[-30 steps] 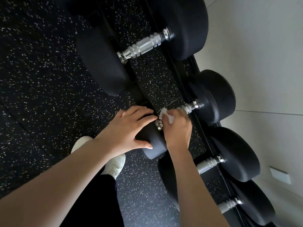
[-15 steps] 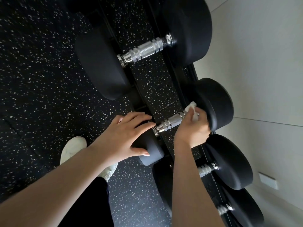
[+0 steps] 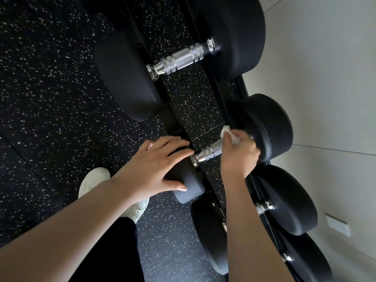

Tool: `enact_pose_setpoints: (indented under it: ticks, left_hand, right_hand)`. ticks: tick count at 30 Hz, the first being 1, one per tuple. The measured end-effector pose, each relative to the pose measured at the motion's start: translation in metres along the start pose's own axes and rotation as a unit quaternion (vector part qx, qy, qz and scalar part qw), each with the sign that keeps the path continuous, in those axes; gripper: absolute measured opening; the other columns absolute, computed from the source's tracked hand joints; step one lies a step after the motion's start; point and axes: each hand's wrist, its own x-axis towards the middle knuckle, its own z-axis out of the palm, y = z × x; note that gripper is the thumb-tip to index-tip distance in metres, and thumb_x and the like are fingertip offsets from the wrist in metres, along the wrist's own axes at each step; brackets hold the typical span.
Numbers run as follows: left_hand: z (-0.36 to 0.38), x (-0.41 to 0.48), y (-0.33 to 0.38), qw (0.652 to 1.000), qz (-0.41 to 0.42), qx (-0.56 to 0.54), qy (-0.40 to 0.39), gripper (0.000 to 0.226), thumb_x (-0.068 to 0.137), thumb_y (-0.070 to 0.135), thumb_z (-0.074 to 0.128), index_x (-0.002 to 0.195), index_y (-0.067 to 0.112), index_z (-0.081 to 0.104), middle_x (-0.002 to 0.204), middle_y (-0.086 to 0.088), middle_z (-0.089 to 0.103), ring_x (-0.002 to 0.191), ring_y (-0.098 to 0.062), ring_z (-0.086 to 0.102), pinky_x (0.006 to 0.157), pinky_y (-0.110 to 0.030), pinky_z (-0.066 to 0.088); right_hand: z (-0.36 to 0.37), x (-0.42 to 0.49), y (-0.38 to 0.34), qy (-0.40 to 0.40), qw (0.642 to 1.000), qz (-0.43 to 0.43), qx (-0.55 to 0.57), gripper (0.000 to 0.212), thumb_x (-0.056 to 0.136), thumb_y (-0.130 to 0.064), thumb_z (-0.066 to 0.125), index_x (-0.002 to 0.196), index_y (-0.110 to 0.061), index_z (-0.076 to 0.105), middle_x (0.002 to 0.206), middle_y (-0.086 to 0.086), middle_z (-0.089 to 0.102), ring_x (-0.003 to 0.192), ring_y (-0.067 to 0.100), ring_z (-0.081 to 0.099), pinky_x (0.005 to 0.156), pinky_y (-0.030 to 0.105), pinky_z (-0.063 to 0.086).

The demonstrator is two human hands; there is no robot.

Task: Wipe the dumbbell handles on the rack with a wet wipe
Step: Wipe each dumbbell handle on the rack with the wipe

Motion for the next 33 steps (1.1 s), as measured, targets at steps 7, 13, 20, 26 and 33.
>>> enact_pose_setpoints:
  ticks: [7, 13, 20, 26, 33]
  left_hand:
    - [-0.001, 0.001, 0.001, 1.000, 0.001, 0.008, 0.011, 0.077, 0.065, 0.062, 0.059, 0.131, 0.025, 0.046, 0.138, 0.004, 0.048, 0.127, -0.014, 0.033, 0.085, -0.042, 0.042]
    - [-0.001, 0.000, 0.001, 1.000, 0.000, 0.005, 0.011, 0.078, 0.064, 0.060, 0.066, 0.132, 0.026, 0.045, 0.139, 0.005, 0.047, 0.128, -0.013, 0.031, 0.085, -0.042, 0.041]
    - [0.000, 0.001, 0.000, 1.000, -0.006, 0.006, -0.003, 0.076, 0.068, 0.064, 0.054, 0.134, 0.027, 0.045, 0.141, 0.006, 0.045, 0.129, -0.013, 0.031, 0.088, -0.039, 0.039]
    - [-0.002, 0.000, 0.002, 1.000, -0.002, 0.006, -0.001, 0.076, 0.068, 0.064, 0.054, 0.133, 0.026, 0.046, 0.140, 0.006, 0.046, 0.128, -0.013, 0.031, 0.085, -0.036, 0.036]
    - [-0.004, 0.001, 0.004, 1.000, -0.004, 0.024, -0.005, 0.075, 0.069, 0.068, 0.047, 0.132, 0.027, 0.046, 0.138, 0.007, 0.047, 0.126, -0.013, 0.032, 0.084, -0.040, 0.042]
  right_hand:
    - [0.010, -0.026, 0.001, -0.169, 0.972, -0.112, -0.116, 0.020, 0.087, -0.038, 0.064, 0.100, -0.026, 0.070, 0.084, 0.005, 0.070, 0.078, 0.023, 0.067, 0.064, 0.027, 0.050]
    - [0.015, -0.029, 0.005, -0.198, 0.967, -0.128, -0.093, 0.017, 0.086, -0.039, 0.064, 0.096, -0.027, 0.071, 0.081, 0.006, 0.069, 0.076, 0.026, 0.066, 0.068, 0.036, 0.056]
    - [0.002, 0.003, 0.009, -0.042, 0.990, -0.113, -0.077, 0.020, 0.089, -0.026, 0.062, 0.105, -0.015, 0.069, 0.084, 0.010, 0.071, 0.069, 0.023, 0.065, 0.061, 0.031, 0.054]
    - [0.012, 0.008, 0.024, 0.114, 0.989, -0.090, 0.016, 0.018, 0.090, -0.030, 0.059, 0.096, -0.017, 0.071, 0.080, 0.008, 0.071, 0.070, 0.027, 0.065, 0.059, 0.032, 0.050]
    - [0.019, -0.021, 0.061, 0.034, 0.975, -0.169, 0.139, 0.016, 0.094, -0.019, 0.053, 0.101, -0.005, 0.054, 0.071, 0.003, 0.064, 0.055, 0.017, 0.065, 0.047, 0.034, 0.056]
